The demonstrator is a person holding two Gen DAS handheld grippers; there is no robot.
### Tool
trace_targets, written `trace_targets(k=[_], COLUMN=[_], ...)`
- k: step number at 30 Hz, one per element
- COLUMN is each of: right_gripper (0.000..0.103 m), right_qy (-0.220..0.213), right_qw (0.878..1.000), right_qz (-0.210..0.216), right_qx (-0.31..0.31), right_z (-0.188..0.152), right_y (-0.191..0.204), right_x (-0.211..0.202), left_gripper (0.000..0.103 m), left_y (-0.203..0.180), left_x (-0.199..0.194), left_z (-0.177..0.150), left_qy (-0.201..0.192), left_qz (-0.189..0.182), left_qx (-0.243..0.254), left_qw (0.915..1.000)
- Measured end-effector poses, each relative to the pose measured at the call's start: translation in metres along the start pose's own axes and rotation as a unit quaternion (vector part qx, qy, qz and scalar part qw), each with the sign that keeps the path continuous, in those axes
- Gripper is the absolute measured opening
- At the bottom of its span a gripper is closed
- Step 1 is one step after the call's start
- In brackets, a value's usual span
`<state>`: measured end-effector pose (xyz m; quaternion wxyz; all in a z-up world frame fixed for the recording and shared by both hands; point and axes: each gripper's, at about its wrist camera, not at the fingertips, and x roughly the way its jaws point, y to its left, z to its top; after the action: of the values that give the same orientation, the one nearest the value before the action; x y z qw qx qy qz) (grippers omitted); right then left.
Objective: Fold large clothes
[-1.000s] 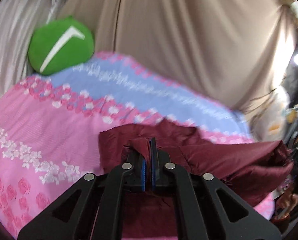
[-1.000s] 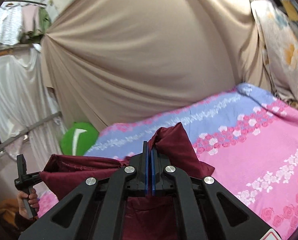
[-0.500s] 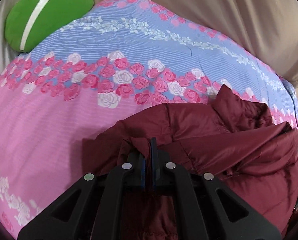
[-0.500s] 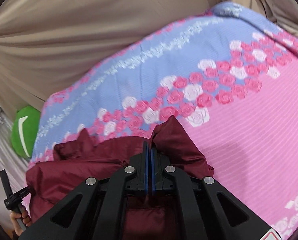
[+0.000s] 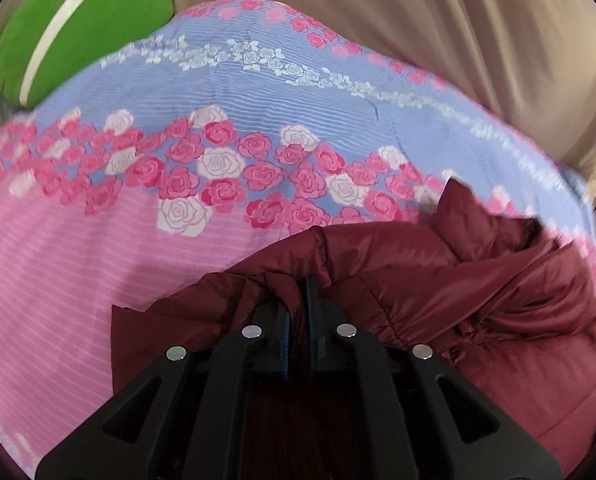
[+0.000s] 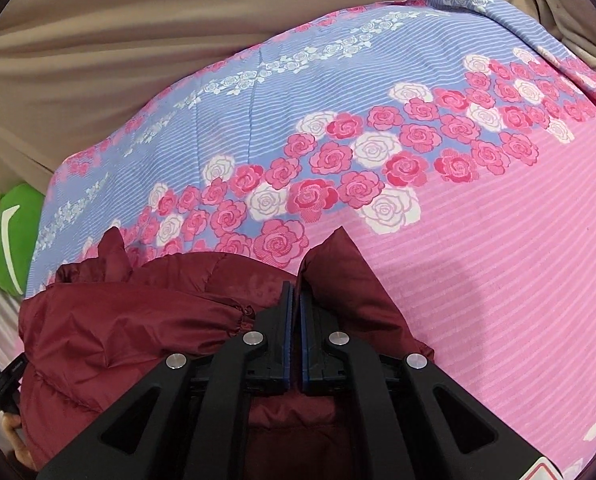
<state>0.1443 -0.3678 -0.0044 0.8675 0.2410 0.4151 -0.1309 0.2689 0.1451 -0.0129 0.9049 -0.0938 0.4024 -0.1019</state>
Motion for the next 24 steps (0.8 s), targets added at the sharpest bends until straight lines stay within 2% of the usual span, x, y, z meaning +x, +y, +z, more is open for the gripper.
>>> trace_targets(k=[2,3,4,5,7,8,9,11,13,14,16,18,20,22,24], right_gripper=[0.007,0.008,0.014,0.018,0.026,0.027,0.027,0.027,0.027,0.027,0.023,0.015,0.015,0.014,0.013], right_qy=[-0.003,-0.008,-0.016,-0.035,-0.071,-0.087,-0.093,-0.085,-0.072,-0.057,-0.017,0.021,0.045,0.057,0.045], right_qw=[1.000,0.999,0.999,0.999,0.997,0.995,0.994,0.991,0.984,0.976,0.962,0.947,0.944,0.948,0.962], right_qz=[0.023,0.028,0.025,0.023,0.036,0.049,0.059,0.064,0.082,0.111,0.161,0.185,0.167,0.156,0.119], right_qx=[0.012,0.019,0.020,0.020,0.018,0.005,-0.014,-0.083,-0.144,-0.177,-0.222,-0.263,-0.282,-0.273,-0.243], right_z=[0.001,0.002,0.004,0.004,0.005,0.002,-0.001,-0.015,-0.039,-0.059,-0.092,-0.124,-0.145,-0.147,-0.138], right_y=[-0.005,-0.008,-0.009,-0.009,-0.008,-0.001,0.008,0.046,0.088,0.115,0.154,0.183,0.189,0.175,0.140], right_x=[-0.004,-0.011,-0.019,-0.037,-0.075,-0.099,-0.114,-0.136,-0.144,-0.144,-0.134,-0.117,-0.100,-0.092,-0.092], left_gripper=[0.012,0.013,0.021,0.039,0.061,0.061,0.061,0.061,0.062,0.062,0.061,0.061,0.061,0.059,0.059], left_y=[0.013,0.015,0.018,0.018,0.015,0.008,0.001,-0.027,-0.062,-0.090,-0.126,-0.146,-0.153,-0.145,-0.123], left_x=[-0.009,-0.016,-0.028,-0.055,-0.094,-0.121,-0.138,-0.162,-0.165,-0.158,-0.137,-0.115,-0.093,-0.082,-0.082], left_z=[0.001,0.001,0.001,0.001,0.000,-0.002,-0.003,-0.008,-0.019,-0.030,-0.052,-0.072,-0.090,-0.100,-0.101], left_qy=[-0.010,-0.014,-0.023,-0.049,-0.095,-0.119,-0.126,-0.116,-0.089,-0.063,-0.022,0.012,0.040,0.035,0.020], left_qz=[-0.030,-0.033,-0.035,-0.033,-0.019,-0.019,-0.029,-0.062,-0.097,-0.120,-0.132,-0.124,-0.105,-0.059,-0.030], left_qx=[-0.034,-0.042,-0.049,-0.048,-0.034,-0.015,0.003,0.042,0.083,0.114,0.147,0.167,0.179,0.188,0.177], left_qw=[0.9989,0.9985,0.9979,0.9971,0.9947,0.9925,0.9916,0.9904,0.9878,0.9843,0.9801,0.9780,0.9773,0.9798,0.9837])
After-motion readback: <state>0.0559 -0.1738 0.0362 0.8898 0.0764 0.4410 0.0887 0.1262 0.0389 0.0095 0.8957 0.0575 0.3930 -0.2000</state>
